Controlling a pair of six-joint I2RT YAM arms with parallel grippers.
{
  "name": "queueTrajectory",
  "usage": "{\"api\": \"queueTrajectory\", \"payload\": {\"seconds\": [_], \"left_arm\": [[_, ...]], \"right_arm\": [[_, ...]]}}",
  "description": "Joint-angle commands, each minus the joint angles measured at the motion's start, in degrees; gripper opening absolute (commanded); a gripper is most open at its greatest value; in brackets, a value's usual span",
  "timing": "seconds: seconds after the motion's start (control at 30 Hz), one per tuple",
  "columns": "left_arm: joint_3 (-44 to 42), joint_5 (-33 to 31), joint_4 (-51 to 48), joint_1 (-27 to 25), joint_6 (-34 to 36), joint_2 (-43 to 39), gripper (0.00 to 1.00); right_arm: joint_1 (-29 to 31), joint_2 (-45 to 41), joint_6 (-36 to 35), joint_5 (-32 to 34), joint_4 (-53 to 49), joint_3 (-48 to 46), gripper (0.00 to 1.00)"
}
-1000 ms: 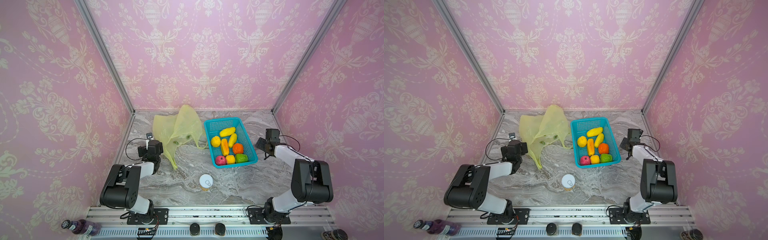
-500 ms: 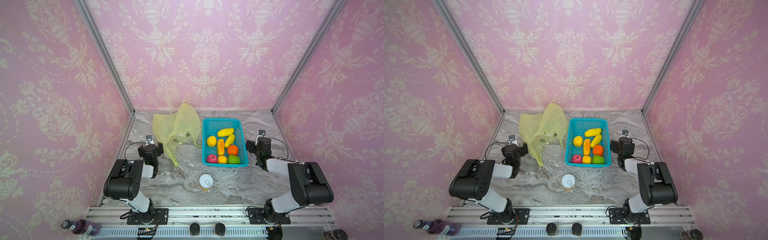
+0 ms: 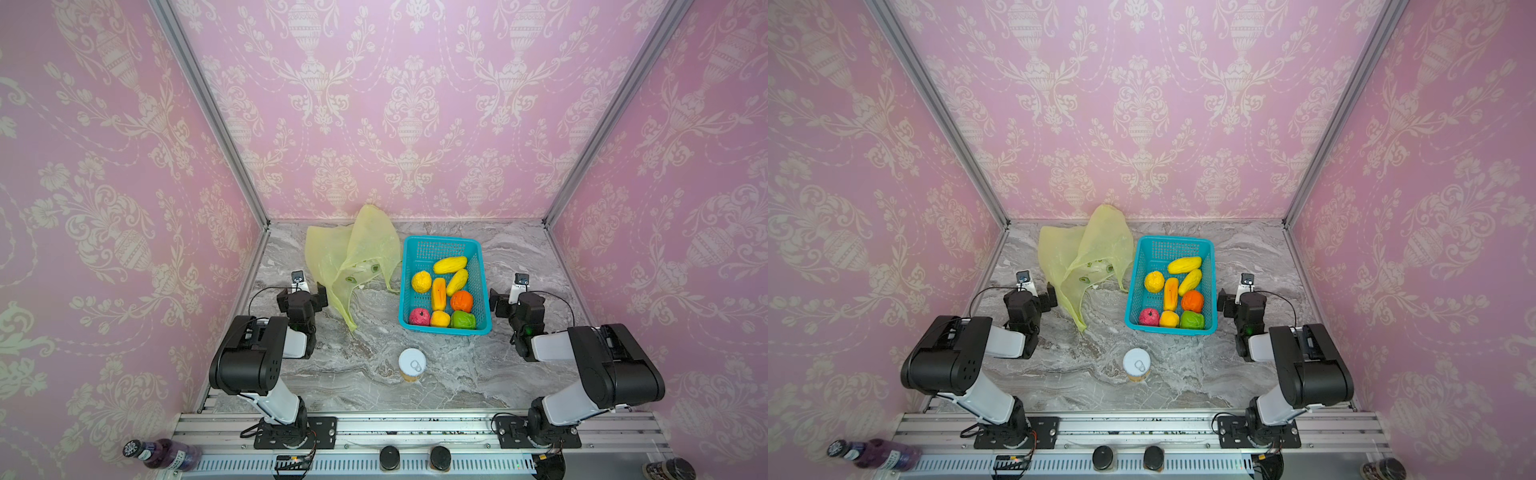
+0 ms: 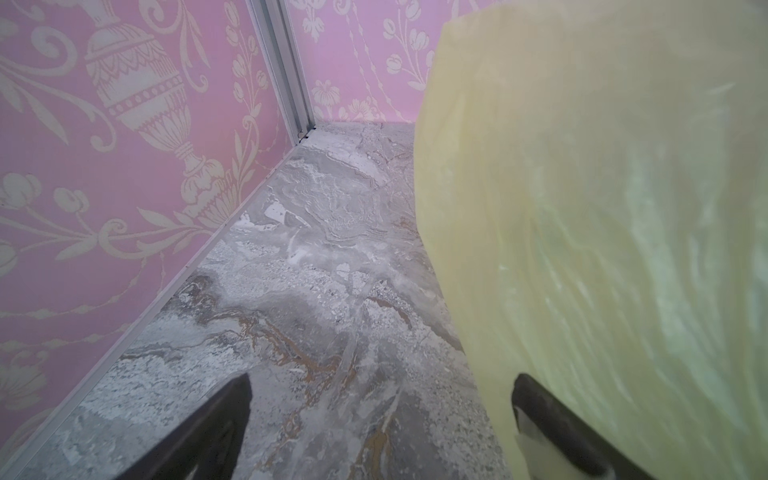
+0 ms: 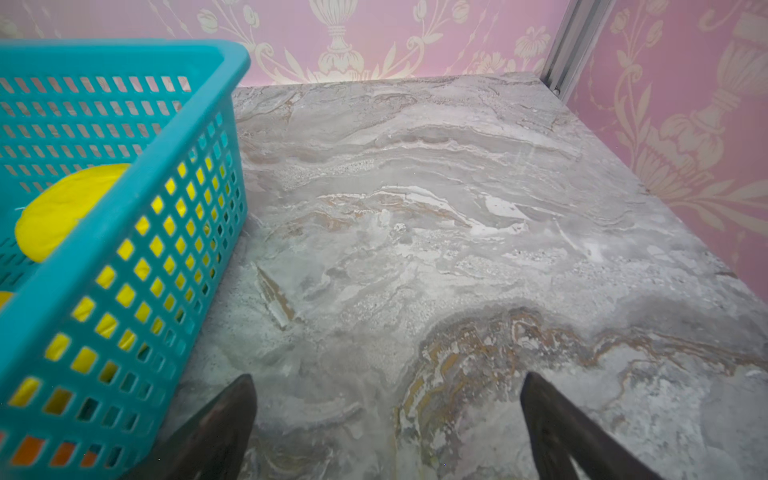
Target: Untie the knot of the plastic bag and take out the fruit
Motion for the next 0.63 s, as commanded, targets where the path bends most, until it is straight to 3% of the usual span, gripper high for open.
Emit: {"api": "queueTrajectory", "payload": {"seconds": [0.0,0.6], "left_arm": [[-0.59,1.14,1.47,0.33,0.77,0.48,0.99],[-0.48,1.30,1.30,0.38,0.77,0.56,1.00]], "right_arm": [[0.42,0.22,-0.80,1.38,3.88,0.91,1.00],[0.51,0.21,-1.15,0.85,3.33,1.15,1.00]]}}
